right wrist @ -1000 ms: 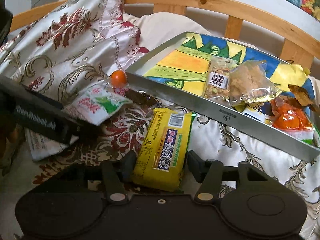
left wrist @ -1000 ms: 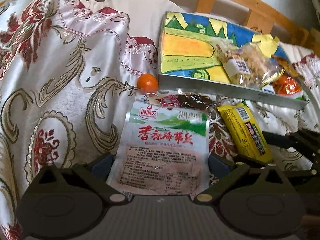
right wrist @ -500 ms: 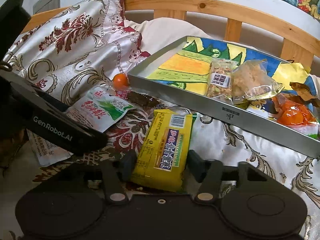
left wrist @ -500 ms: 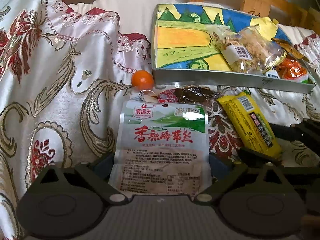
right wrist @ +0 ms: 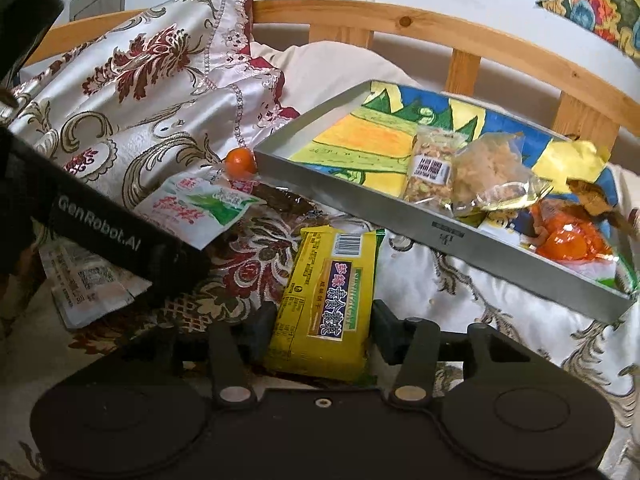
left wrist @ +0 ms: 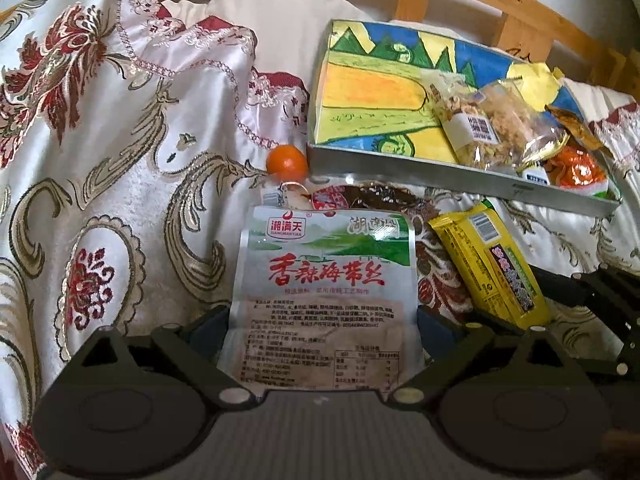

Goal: Organize snacks
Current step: 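Lift the seaweed pack with the left tool while the right tool lifts the yellow bar, then carry the seaweed pack over the tray with the left tool while the right tool carries the yellow bar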

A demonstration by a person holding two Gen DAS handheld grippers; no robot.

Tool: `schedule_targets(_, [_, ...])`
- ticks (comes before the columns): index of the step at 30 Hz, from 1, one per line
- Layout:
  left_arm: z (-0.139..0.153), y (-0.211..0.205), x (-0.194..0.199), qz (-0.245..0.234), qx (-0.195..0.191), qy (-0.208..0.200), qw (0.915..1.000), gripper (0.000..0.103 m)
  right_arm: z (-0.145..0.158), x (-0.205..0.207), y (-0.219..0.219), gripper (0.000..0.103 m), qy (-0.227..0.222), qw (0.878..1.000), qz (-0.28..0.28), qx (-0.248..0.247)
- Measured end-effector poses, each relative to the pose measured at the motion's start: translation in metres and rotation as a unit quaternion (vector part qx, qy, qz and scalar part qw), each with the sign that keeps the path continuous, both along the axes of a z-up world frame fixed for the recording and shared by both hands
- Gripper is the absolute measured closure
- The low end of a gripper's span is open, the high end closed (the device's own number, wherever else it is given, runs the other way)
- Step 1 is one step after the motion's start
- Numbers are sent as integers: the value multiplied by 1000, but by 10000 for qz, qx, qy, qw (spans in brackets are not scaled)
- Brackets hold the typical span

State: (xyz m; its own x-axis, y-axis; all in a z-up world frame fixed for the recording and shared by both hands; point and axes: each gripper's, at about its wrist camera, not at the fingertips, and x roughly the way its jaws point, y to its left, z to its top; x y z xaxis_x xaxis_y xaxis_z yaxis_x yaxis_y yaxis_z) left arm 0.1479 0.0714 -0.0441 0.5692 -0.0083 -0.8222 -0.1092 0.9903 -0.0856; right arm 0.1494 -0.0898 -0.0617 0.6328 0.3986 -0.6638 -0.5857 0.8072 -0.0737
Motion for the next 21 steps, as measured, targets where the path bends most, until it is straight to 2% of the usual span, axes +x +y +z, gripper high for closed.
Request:
schedule_targets(11, [20,-9,4,47,-17,-398,9992,5,14,4,-9,51,-216,9996,-155,108])
schedule_targets(16, [34,-16,15,93,-55,-617,9980,5,25,10,-16,51,-336,9986,-279,283])
schedule_targets(21, [53,-26,34,34,67,-828,9965,5,35,19,-27,51,-485,9968,-463,439])
